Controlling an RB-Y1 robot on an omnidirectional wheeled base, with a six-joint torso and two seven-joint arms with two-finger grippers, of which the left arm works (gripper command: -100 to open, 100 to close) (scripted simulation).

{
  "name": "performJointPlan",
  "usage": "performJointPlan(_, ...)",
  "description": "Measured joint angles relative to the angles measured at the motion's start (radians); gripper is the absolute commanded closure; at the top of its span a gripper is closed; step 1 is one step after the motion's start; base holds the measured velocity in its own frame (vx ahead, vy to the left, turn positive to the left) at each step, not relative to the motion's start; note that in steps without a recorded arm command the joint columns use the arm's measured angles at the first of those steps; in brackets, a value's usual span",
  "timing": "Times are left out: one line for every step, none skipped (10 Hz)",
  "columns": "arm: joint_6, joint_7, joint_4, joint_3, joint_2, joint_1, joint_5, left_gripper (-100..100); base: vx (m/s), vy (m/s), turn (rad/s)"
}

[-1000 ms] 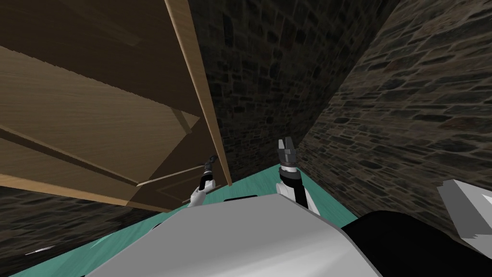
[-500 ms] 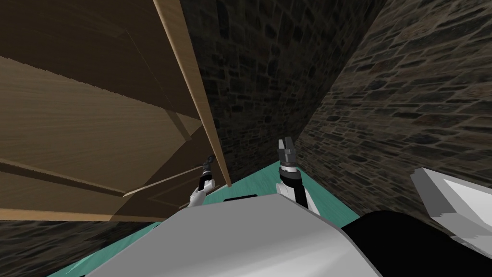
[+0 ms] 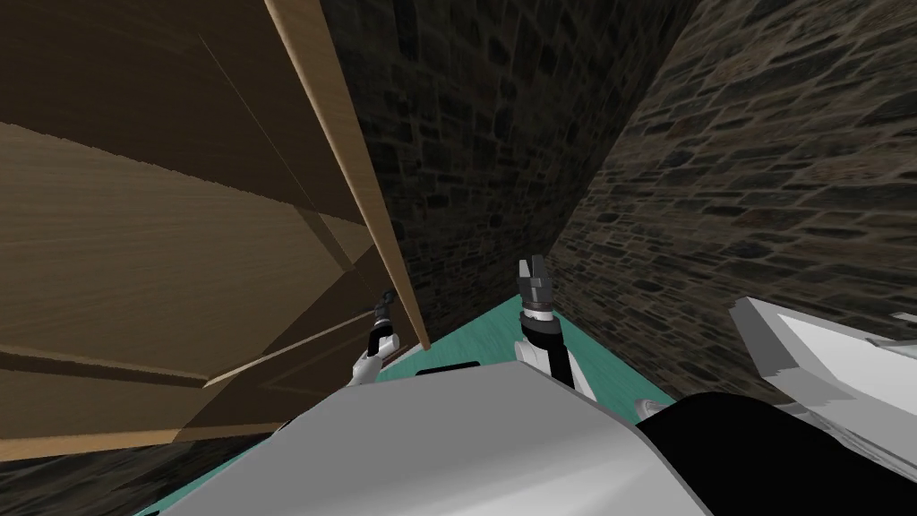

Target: Push the door open

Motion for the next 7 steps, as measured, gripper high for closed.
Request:
performJointPlan(-0.011, -0.006, 0.008, 0.012, 0.001, -0.005, 0.006, 100, 0.022, 0.078, -0.151)
performJointPlan(-0.026, -0.015, 0.014, 0.025, -0.001, -0.008, 0.013, 100, 0.014, 0.094, -0.149)
performJointPlan(-0.032, -0.027, 0.019, 0.041, -0.001, -0.017, 0.021, 100, 0.027, 0.089, -0.164)
performJointPlan(-0.033, -0.038, 0.007, 0.055, -0.003, -0.014, 0.028, 100, 0.022, 0.062, -0.049)
performJointPlan(-0.019, -0.046, -0.033, 0.060, -0.012, 0.002, 0.030, 100, 0.014, 0.027, 0.033)
performJointPlan(-0.035, -0.047, 0.008, 0.065, -0.001, -0.021, 0.032, 100, 0.009, 0.003, 0.011)
performJointPlan(-0.056, -0.045, 0.035, 0.066, 0.004, -0.032, 0.033, 100, 0.014, 0.057, -0.198)
